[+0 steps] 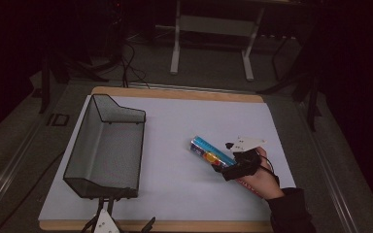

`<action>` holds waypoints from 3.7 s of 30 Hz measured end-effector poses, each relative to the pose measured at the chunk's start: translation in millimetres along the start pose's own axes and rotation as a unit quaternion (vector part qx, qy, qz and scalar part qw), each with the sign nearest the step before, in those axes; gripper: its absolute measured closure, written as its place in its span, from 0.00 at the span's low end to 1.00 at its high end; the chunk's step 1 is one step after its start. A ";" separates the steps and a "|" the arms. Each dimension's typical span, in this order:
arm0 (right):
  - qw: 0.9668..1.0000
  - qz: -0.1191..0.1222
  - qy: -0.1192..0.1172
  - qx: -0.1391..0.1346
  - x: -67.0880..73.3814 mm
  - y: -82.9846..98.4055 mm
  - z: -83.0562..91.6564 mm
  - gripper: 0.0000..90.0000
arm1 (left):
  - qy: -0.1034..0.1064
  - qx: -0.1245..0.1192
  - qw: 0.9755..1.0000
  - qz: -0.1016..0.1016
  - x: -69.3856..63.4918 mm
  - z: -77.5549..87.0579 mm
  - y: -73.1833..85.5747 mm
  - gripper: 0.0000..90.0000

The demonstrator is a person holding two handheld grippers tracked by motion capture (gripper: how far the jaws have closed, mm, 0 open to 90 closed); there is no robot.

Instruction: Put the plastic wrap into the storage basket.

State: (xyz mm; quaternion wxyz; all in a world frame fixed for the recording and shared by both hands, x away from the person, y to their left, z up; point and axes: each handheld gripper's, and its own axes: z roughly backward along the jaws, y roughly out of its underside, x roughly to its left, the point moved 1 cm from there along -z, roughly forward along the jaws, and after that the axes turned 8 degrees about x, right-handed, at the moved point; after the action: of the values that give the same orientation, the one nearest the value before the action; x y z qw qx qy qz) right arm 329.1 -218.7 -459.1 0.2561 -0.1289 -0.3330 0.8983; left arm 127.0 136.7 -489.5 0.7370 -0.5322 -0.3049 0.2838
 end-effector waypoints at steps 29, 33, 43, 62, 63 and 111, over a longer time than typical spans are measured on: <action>0.969 -0.031 0.006 0.244 -28.8 8.1 -54.4 0.22 | 0.000 0.006 1.000 -0.010 -0.7 -0.8 0.7 0.01; 0.961 -0.030 -0.002 0.276 -28.7 1.7 -57.9 0.29 | 0.002 0.007 1.000 -0.011 -1.1 -1.2 0.8 0.01; 0.931 -0.027 -0.019 0.362 -28.6 -10.0 -74.9 0.34 | 0.000 0.006 1.000 -0.011 -0.8 0.0 0.6 0.01; 0.956 -0.050 0.013 0.287 -29.5 -14.4 -55.7 0.35 | 0.001 0.012 1.000 -0.017 -2.8 -3.0 1.2 0.01; 0.961 -0.052 0.016 0.270 -30.9 -18.7 -50.0 0.35 | 0.001 0.012 1.000 -0.016 -2.7 -2.8 1.2 0.01; 0.998 -0.059 0.025 0.027 17.8 -177.8 -6.1 0.36 | 0.000 0.002 1.000 -0.010 -0.5 1.7 0.3 0.01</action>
State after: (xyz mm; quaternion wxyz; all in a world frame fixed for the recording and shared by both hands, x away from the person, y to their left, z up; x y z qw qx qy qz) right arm 383.2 -90.8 -346.7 0.3199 -0.1245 -0.3096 0.8867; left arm 125.4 137.4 -489.4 0.7409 -0.5278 -0.3092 0.2772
